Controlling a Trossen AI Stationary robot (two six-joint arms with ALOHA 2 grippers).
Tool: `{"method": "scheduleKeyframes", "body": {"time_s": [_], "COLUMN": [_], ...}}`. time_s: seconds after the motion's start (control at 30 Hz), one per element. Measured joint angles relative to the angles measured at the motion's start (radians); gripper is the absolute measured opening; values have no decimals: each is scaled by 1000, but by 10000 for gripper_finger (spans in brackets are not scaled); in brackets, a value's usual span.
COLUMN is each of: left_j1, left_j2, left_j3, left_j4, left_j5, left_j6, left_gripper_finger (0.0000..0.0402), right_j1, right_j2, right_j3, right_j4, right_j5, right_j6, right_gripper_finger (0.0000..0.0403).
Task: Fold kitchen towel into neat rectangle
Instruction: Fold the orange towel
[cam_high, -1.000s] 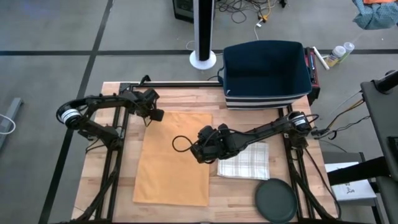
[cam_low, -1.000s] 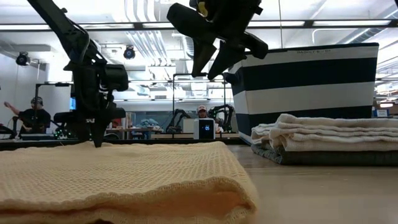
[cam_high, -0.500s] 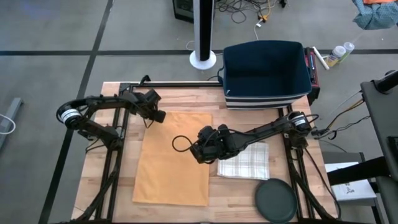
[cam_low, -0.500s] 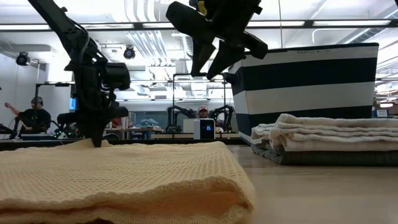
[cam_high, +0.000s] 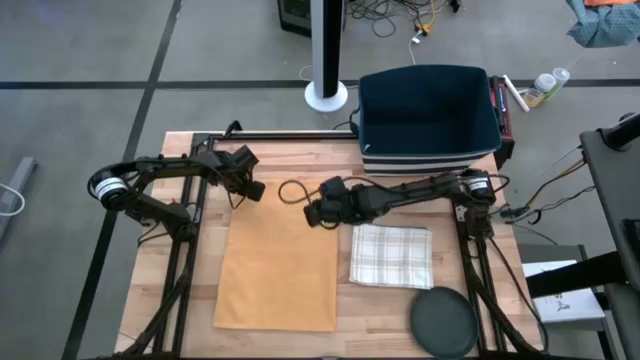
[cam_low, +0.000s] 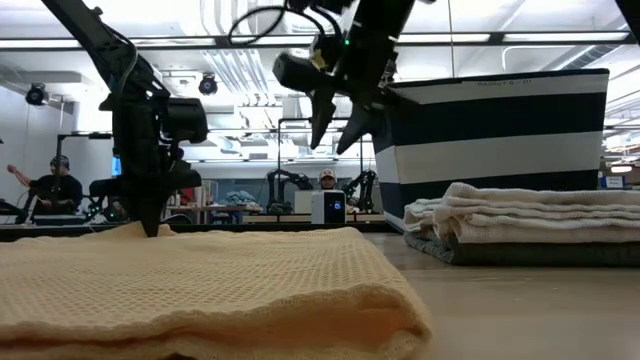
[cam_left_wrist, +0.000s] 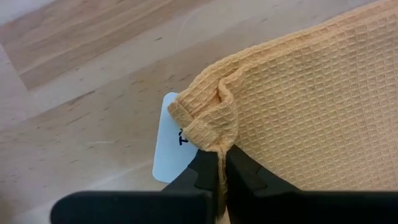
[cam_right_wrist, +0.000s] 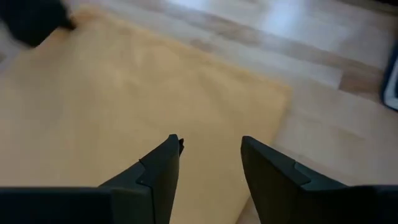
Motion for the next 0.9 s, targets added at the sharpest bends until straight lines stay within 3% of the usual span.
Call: {"method": "scheduleKeyframes", "body": {"time_s": [0.33,0.67,0.9], "left_j1": [-13,-16,-18], "left_j2": [-3,-4,-4], "left_j3": [-4,-10,-10], "left_j4": [0,3,3], "left_j5": [0,0,-1], "left_j6": [29,37,50], "left_gripper_finger": [3,7,3], "right_j1": [-47,-122,-161], "right_j2": [0,0,6], "right_j3": [-128,-221,-301], "right_j4": [185,204,382], "right_j5": [-19,-140,-159], "right_j6": [46,148,132], "right_gripper_finger": [207,206,210]}}
